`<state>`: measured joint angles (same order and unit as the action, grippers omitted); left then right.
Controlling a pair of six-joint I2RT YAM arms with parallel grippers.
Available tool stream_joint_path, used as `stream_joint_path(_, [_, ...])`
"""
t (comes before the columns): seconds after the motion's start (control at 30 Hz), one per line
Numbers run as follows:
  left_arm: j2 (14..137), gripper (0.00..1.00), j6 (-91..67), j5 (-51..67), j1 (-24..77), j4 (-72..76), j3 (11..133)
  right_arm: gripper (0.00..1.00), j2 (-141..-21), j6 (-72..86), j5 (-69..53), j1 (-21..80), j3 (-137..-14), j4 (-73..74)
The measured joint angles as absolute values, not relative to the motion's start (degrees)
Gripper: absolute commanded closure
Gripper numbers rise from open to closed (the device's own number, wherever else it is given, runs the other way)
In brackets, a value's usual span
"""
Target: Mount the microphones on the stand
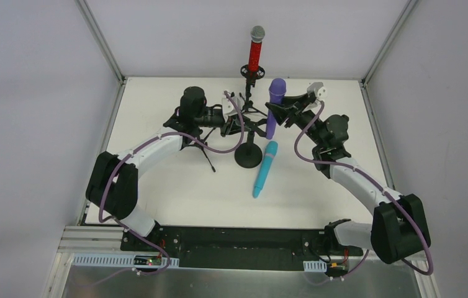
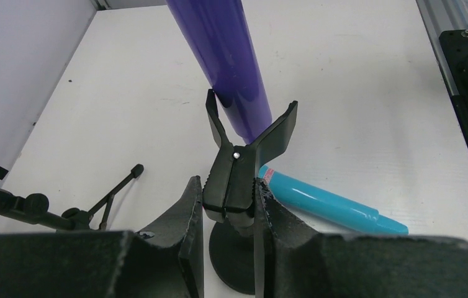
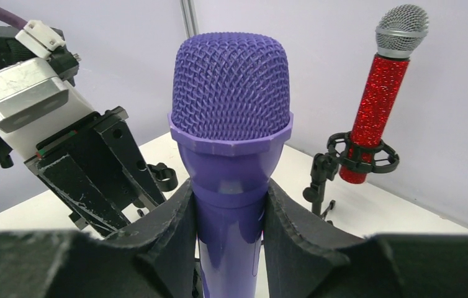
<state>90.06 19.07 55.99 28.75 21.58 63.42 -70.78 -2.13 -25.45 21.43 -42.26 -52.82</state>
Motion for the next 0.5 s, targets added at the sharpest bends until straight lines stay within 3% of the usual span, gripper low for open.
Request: stream_joint_path(0.5, [90.5, 1.0, 19.0, 56.5, 28.4, 21.5, 63.8, 1.0, -72.9, -1.5, -24.4, 25.9, -41.0, -61.2])
